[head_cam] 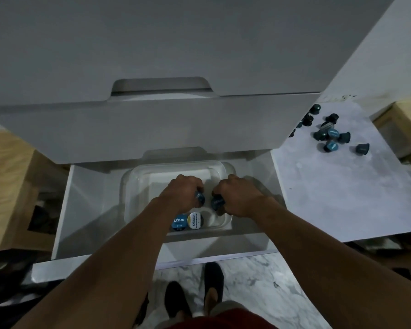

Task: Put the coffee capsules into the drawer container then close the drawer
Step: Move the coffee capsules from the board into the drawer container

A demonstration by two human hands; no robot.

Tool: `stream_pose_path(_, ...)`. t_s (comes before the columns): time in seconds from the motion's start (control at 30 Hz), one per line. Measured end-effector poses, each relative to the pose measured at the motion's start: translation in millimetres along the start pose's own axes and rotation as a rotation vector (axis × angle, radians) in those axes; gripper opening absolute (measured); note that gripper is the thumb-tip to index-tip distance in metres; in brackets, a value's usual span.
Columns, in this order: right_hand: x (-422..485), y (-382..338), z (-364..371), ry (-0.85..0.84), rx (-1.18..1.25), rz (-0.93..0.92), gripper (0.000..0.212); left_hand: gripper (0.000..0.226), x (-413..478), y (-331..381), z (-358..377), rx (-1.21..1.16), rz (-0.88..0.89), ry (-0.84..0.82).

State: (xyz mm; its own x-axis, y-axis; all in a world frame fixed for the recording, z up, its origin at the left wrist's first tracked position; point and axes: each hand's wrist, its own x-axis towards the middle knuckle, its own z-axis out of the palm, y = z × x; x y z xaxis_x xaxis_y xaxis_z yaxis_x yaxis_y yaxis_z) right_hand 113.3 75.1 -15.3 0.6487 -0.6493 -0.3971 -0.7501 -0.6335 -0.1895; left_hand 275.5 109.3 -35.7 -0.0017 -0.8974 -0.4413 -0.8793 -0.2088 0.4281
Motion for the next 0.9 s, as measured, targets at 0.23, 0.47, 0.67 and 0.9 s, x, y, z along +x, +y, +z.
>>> stream_pose_path(0.23,0,2,-2,-0.027,0.028,0.027,0.032,0.027,4,1,-2,0.032,0.006,-0.036)
stream_pose_path(0.47,3,1,-5,-0.053,0.079,0.059,0.028,0.026,7,10,3,0.062,0.004,-0.058)
stream_pose_path(0.67,6,2,-1,-0.077,0.111,0.069,0.025,0.024,6,11,1,0.049,-0.008,-0.114)
stream_pose_path(0.9,8,4,-1,-0.130,0.157,0.071,0.022,0.024,2,16,-1,0.023,-0.030,-0.188)
